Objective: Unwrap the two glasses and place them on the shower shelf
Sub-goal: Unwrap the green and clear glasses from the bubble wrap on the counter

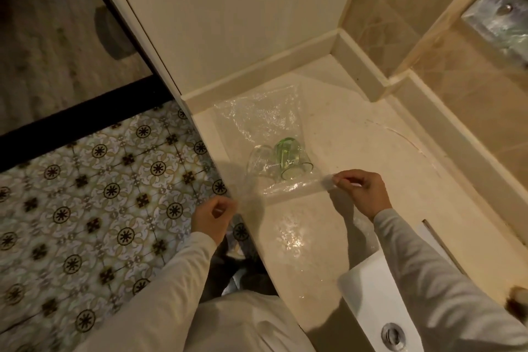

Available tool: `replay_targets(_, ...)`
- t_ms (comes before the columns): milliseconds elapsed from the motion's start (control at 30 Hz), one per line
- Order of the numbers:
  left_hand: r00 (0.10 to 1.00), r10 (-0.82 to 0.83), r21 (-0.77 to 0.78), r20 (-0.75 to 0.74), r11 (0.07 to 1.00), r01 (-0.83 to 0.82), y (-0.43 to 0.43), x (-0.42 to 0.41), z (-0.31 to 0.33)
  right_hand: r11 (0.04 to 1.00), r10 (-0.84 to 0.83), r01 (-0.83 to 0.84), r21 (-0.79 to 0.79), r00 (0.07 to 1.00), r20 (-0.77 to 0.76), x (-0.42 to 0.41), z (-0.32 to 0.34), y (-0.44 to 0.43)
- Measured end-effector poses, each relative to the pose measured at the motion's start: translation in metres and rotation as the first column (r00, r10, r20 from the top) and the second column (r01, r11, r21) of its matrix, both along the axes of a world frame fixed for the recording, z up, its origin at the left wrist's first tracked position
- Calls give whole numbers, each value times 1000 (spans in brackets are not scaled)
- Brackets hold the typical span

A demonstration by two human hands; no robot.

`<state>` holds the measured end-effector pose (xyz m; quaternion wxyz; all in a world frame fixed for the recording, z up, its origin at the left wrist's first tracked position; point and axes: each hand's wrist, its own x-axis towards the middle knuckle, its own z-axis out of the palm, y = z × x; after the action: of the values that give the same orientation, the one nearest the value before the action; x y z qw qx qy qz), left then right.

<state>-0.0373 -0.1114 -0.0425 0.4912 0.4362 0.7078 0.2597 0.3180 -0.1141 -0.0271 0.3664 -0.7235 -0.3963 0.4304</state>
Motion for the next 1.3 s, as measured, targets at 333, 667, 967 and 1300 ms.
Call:
replay_targets(333,987,-54,16,149,999,52,-3,-2,25,997,-74,72,-17,971,-228,-2,12,-23)
replay_targets(667,984,-50,75,173,996,37,-3,-9,29,997,-72,71,-12,960,-269,-3,19,-33)
replay_targets(967,981,-190,120,-31,974,192,-8,3,24,877,-441,380,-293,880,-178,-46,2,-37)
replay_targets(1300,503,-468,204,-726,552,809,47,90,59,761,-640,492,-424,677,-363,-138,20,-24)
